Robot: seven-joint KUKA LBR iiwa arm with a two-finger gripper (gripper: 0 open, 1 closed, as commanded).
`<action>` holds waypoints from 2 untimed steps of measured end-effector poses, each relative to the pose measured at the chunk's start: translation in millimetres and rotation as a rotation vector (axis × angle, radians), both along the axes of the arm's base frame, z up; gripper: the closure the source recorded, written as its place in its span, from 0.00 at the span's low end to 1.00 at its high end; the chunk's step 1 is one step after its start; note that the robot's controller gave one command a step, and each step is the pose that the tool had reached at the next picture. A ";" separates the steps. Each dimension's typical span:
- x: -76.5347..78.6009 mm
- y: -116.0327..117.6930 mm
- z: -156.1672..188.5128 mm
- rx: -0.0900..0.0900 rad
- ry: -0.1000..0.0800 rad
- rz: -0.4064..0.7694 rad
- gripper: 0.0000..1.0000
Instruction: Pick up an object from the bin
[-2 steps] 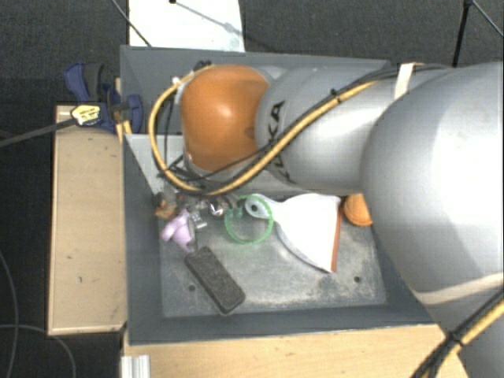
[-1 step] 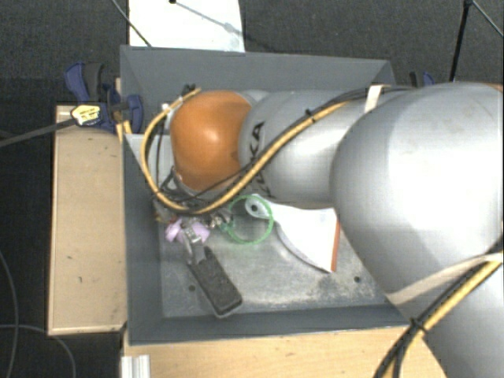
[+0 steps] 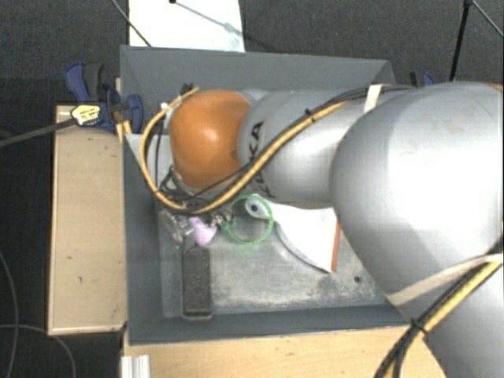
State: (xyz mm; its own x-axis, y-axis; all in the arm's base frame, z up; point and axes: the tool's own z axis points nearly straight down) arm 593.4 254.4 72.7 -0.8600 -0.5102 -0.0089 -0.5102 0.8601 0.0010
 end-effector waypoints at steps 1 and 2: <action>-0.1 0.5 -0.2 -0.001 0.000 0.012 1.00; 2.5 1.0 68.0 -0.001 -0.002 0.002 1.00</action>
Offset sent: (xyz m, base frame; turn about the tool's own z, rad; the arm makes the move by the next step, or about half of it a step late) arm 0.0001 -0.0002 0.0636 0.0000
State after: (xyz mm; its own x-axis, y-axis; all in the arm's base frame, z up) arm 595.9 255.4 140.7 -0.8588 -0.5121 -0.0105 -0.5122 0.8589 -0.0005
